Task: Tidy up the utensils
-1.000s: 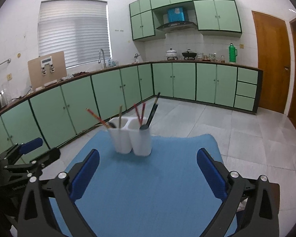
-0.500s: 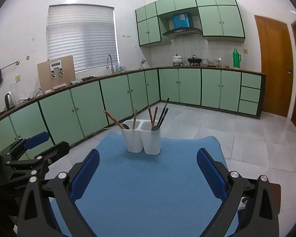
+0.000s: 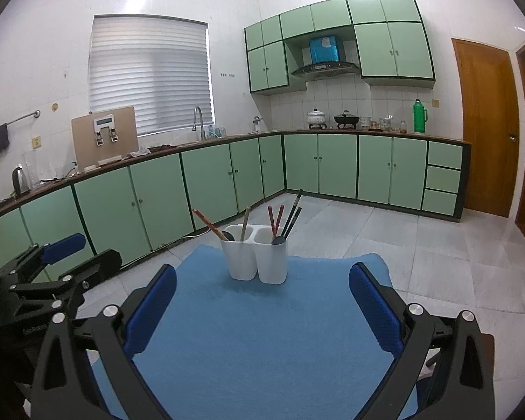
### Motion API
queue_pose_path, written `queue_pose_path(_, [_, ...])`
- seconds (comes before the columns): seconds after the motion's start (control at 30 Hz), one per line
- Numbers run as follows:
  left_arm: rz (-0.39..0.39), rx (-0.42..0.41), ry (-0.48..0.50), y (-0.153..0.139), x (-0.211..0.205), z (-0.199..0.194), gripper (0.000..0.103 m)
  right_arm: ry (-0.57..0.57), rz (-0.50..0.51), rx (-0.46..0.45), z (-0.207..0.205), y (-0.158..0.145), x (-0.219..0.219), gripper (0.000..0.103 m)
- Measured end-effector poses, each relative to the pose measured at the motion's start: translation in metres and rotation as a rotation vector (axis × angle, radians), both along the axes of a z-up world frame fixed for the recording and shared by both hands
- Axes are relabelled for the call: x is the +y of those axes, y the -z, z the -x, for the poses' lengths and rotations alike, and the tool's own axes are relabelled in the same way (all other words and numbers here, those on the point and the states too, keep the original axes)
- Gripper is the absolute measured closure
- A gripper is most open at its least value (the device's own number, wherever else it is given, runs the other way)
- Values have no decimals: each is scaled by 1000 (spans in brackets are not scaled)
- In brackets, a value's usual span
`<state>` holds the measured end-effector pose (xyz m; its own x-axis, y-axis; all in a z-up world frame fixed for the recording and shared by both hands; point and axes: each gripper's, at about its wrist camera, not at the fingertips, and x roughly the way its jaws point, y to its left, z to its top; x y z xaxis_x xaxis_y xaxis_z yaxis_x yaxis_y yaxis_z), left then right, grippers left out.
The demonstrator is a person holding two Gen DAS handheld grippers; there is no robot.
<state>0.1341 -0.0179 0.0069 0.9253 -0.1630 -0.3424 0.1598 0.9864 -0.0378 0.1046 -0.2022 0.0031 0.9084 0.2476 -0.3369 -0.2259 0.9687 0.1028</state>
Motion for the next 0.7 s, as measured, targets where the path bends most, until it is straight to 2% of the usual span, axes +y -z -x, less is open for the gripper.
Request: queue_pose_path(0.7, [-5, -6, -2, -1, 0, 3, 13, -4, 14, 4, -2, 2, 4, 6])
